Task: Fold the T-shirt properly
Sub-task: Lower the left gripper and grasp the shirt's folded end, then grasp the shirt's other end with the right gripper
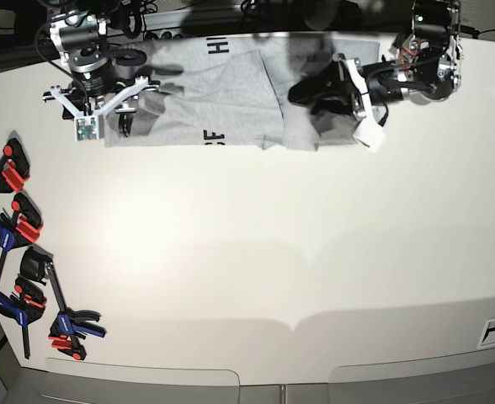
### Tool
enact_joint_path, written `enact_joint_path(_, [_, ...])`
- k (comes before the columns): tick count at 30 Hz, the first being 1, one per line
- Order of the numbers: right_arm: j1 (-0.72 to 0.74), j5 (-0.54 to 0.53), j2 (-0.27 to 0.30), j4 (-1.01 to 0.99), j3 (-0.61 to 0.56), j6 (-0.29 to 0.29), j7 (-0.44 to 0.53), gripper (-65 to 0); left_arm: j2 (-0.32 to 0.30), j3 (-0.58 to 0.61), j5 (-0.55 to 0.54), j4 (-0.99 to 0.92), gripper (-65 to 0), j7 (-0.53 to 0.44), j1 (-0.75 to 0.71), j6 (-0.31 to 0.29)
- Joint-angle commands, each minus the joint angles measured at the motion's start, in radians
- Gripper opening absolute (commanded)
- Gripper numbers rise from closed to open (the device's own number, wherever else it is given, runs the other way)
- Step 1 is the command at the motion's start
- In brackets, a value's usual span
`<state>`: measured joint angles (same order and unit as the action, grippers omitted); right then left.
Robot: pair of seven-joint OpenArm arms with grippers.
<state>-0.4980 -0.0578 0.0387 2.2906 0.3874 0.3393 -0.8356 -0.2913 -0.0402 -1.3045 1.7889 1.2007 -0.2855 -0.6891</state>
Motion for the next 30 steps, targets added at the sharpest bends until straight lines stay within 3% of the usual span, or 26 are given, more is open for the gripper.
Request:
enact_joint_path(1, [0.002,-0.010,0.006,0.016,0.002,-0.007,0.027,-37.6,-0.003,-0.004,-0.044,0.018,-36.2,-0.021,0.006,-0.009])
enact_joint_path(9, [0.002,-0.010,0.006,0.016,0.002,-0.007,0.029,-37.6,-0.003,-0.004,-0.064,0.018,-35.3,-0.043,0.008,-0.009])
enact_joint_path(15, [0.002,0.039,0.006,0.016,0.009,-0.007,0.032,-37.6,-0.011,-0.005,0.027,0.018,-35.6,-0.043,0.009,-0.009])
enact_joint_path(20, [0.002,0.040,0.011,0.002,0.079,-0.008,0.031,-37.6,-0.044,-0.005,0.082,0.018,-36.0,-0.055,0.008,-0.009])
enact_joint_path(23, [0.002,-0.064,0.011,-0.059,0.148,-0.006,0.011,-37.1,-0.060,-0.006,0.085,0.018,-36.0,-0.054,0.008,-0.009])
enact_joint_path(25, [0.002,-0.112,0.012,-0.121,0.189,0.001,0.013,-32.2,-0.064,-0.006,0.085,0.018,-36.0,-0.053,0.008,-0.009])
enact_joint_path(27, [0.002,-0.169,0.025,-0.183,0.221,0.037,0.010,-28.1,-0.064,-0.006,0.085,0.018,-36.0,-0.054,0.008,-0.009])
enact_joint_path(30, [0.002,-0.311,0.064,-0.269,0.247,0.064,-0.028,-27.7,-0.064,-0.006,0.086,0.018,-36.0,-0.054,0.008,-0.009])
